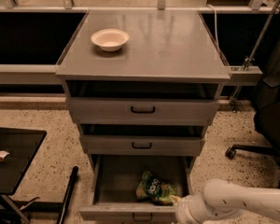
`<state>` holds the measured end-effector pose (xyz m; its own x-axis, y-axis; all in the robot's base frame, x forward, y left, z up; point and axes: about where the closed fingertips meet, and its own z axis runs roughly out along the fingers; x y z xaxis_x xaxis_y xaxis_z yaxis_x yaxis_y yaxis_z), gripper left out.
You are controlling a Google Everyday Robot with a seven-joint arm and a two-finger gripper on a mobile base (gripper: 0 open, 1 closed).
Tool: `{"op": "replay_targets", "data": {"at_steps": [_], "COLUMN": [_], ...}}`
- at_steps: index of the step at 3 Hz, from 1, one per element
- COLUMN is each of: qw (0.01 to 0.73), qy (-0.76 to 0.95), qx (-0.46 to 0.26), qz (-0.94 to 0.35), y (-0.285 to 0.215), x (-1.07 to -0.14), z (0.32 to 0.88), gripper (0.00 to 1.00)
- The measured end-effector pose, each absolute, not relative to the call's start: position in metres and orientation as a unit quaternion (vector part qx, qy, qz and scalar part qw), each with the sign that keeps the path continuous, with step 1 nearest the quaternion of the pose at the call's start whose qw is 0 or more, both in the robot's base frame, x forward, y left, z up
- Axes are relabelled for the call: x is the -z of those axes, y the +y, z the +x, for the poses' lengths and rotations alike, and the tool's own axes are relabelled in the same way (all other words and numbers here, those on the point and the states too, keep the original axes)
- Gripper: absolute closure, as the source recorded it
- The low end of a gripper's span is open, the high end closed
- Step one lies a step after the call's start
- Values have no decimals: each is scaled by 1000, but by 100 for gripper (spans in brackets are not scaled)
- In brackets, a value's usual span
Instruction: Pick green rice chip bag from bottom drawer and place on counter
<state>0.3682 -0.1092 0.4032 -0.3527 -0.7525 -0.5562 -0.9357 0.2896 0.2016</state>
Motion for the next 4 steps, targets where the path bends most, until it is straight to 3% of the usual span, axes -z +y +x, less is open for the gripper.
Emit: {"op": "replay_targets", "data": {"at_steps": [1, 2, 4], "qw": [237, 319, 340], "qy": [781, 790, 800], "qx": [-254, -209, -178], "qz": [-520, -480, -462], "y": [-113, -136, -150], "x": [-393, -395, -395], "z": [394, 424, 438], "gripper": [0, 0, 0]}}
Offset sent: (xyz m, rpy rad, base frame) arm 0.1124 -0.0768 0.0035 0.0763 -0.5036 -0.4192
